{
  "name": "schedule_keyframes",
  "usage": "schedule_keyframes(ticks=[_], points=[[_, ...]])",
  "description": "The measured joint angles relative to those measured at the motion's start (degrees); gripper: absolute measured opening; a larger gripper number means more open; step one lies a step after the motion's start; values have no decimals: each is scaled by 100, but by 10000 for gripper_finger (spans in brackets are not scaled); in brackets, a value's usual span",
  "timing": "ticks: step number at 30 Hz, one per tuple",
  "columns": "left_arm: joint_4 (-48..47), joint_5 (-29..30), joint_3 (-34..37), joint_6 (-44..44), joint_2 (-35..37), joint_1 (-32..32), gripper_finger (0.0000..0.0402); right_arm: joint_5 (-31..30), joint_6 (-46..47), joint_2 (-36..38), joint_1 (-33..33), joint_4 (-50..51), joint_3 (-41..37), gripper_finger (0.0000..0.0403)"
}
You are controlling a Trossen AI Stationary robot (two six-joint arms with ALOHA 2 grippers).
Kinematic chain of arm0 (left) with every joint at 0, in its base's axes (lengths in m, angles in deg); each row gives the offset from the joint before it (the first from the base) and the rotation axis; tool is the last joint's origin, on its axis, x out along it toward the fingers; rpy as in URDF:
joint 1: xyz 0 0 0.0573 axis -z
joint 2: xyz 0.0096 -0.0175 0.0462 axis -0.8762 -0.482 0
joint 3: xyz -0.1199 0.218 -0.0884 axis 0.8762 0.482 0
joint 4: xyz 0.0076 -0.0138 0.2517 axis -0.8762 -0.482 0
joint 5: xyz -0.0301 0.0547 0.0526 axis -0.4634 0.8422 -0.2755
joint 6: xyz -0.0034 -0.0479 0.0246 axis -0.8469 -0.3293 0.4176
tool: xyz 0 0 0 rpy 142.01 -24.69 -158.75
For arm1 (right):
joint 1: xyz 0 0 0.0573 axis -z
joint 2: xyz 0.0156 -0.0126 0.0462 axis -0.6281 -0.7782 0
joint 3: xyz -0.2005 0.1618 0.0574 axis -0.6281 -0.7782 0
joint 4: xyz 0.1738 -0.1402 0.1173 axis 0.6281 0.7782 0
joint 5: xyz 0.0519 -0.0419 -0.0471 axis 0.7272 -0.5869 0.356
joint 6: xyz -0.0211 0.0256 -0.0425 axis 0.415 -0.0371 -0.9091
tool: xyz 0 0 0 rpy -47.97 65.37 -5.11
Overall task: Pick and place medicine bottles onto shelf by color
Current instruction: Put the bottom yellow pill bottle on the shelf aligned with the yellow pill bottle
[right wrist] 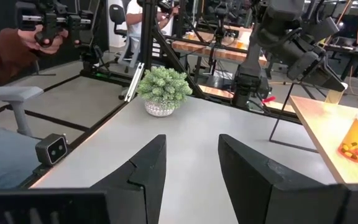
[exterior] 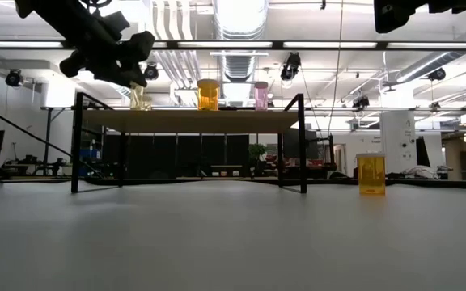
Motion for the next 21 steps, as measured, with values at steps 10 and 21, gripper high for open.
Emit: schedule_keyframes(ticks=[10,21], points=[[-105,-233,6,-11,8,0,105,-2,-54,0,-1,0,30,137],[-184,-303,6,0,17,-4,105,-3,-47,0,0,2,37,137]])
